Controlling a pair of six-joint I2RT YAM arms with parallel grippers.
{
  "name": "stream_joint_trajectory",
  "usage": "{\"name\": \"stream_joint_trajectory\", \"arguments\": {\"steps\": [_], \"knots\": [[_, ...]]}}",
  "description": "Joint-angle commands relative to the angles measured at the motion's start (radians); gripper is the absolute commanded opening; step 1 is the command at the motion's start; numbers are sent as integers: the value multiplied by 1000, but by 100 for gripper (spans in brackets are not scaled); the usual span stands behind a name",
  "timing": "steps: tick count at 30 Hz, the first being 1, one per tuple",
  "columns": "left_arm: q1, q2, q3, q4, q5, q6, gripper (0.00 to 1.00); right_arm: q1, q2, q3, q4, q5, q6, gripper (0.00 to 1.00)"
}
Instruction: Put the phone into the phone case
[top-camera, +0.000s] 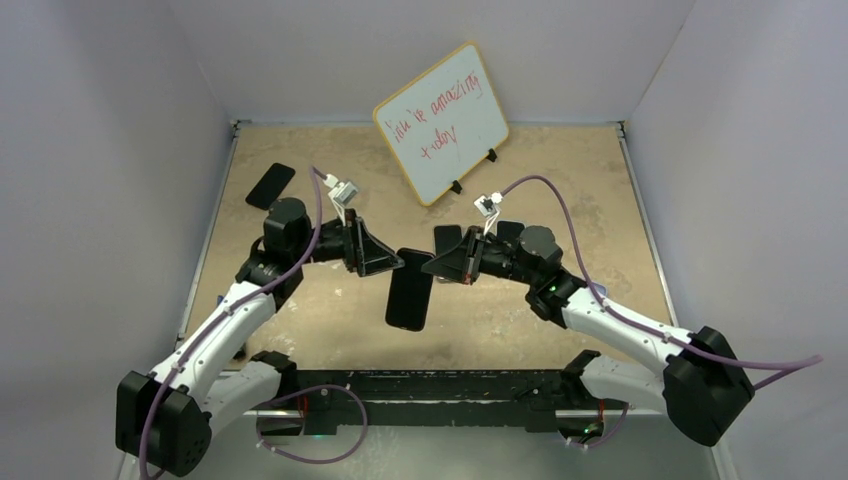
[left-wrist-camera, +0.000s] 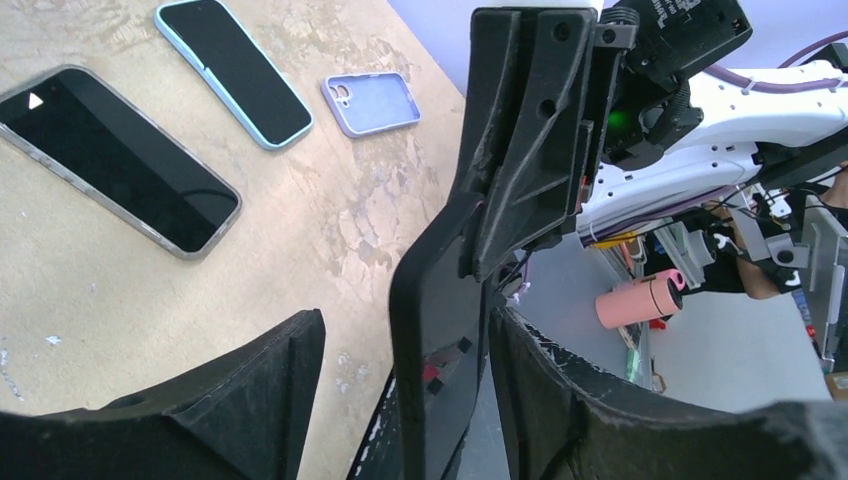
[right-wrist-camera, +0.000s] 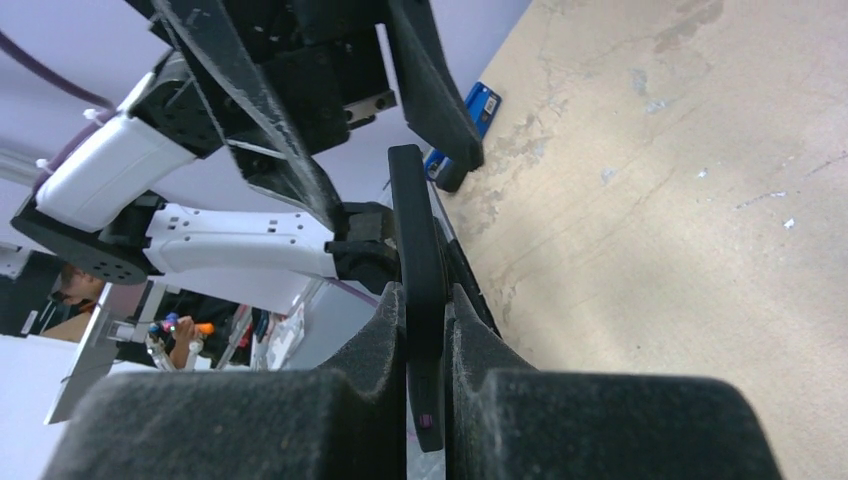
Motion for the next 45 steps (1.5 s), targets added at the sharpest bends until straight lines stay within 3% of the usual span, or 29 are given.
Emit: {"name": "stream_joint_trajectory", "arguments": {"steps": [1, 6, 10, 16, 19, 23, 25, 26, 27, 29, 30, 42, 45], "knots": [[8, 12, -17, 72, 49, -25, 63, -3, -44, -4, 178, 7, 62, 0], [6, 47, -66, 174, 117, -99, 62, -6, -39, -14, 227, 23, 82, 0], [6, 51, -121, 296, 142, -179, 52, -6, -22, -11, 247, 35, 95, 0], [6, 47, -153, 365, 132, -219, 16, -5, -10, -3, 225, 52, 95, 0], [6, 53, -157, 379, 127, -219, 0, -6, -14, 6, 184, 61, 91, 12], [6, 63, -154, 380, 123, -221, 0, -10, -31, 15, 137, 94, 83, 39], [6, 73, -145, 368, 123, -210, 0, -14, -33, 29, 105, 107, 68, 42], [6, 78, -140, 350, 118, -199, 0, -15, -33, 40, 84, 115, 58, 39], [6, 83, -129, 322, 112, -183, 0, -15, -31, 51, 64, 121, 45, 24], [6, 94, -112, 256, 89, -147, 0, -15, -22, 71, 43, 127, 15, 3], [6, 98, -104, 216, 74, -131, 0, -15, -18, 76, 36, 130, 5, 0], [7, 105, -103, 158, -54, -149, 0, -16, 57, 91, -51, 146, -56, 0], [11, 135, -113, 129, -104, -121, 0, -15, 107, 87, -62, 155, -117, 9]]}}
